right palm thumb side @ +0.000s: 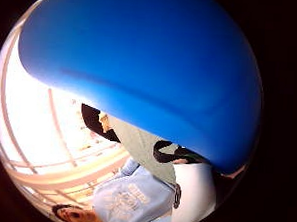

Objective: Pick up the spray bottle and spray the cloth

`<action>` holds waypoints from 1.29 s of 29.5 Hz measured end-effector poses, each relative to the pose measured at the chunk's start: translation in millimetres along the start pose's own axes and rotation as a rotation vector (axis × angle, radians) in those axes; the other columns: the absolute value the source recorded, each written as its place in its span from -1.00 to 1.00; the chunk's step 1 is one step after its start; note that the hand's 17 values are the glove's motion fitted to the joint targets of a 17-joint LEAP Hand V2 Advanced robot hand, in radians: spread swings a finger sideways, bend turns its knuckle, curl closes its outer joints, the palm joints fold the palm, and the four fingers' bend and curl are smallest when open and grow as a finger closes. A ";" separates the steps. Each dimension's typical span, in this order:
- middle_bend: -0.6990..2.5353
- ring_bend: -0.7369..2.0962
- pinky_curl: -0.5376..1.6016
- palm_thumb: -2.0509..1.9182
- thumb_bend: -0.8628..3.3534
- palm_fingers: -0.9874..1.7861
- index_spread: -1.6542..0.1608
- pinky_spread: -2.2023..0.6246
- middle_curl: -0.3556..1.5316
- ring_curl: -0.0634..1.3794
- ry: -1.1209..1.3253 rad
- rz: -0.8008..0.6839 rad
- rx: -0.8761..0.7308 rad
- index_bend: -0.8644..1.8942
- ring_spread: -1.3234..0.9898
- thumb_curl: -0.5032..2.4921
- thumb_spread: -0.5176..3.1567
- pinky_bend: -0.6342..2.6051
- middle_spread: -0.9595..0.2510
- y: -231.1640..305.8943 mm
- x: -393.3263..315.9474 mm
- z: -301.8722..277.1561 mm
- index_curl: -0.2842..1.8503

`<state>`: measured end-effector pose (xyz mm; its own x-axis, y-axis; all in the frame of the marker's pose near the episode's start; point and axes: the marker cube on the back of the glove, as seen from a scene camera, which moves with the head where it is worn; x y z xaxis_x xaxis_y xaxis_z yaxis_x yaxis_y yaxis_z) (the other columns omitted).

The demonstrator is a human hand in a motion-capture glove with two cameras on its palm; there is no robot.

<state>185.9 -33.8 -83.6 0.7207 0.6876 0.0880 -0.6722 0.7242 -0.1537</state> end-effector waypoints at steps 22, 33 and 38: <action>-0.32 -0.04 -0.11 0.47 -0.61 0.59 0.58 0.44 -0.12 -0.35 0.042 -0.009 -0.013 -0.29 0.07 -0.24 -0.33 -0.28 0.45 1.3 -7.7 -3.1 -0.45; -0.32 -0.04 -0.11 0.47 -0.60 0.59 0.58 0.45 -0.12 -0.35 0.070 -0.006 -0.014 -0.29 0.07 -0.24 -0.33 -0.28 0.45 1.4 -10.9 -0.6 -0.45; -0.32 -0.04 -0.10 0.47 -0.60 0.59 0.58 0.45 -0.12 -0.35 0.092 -0.009 -0.013 -0.29 0.07 -0.23 -0.32 -0.27 0.45 -0.4 -17.2 0.7 -0.45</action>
<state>173.6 -45.9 -84.4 0.7394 0.6732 -0.0011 -0.6640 0.7290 -0.1661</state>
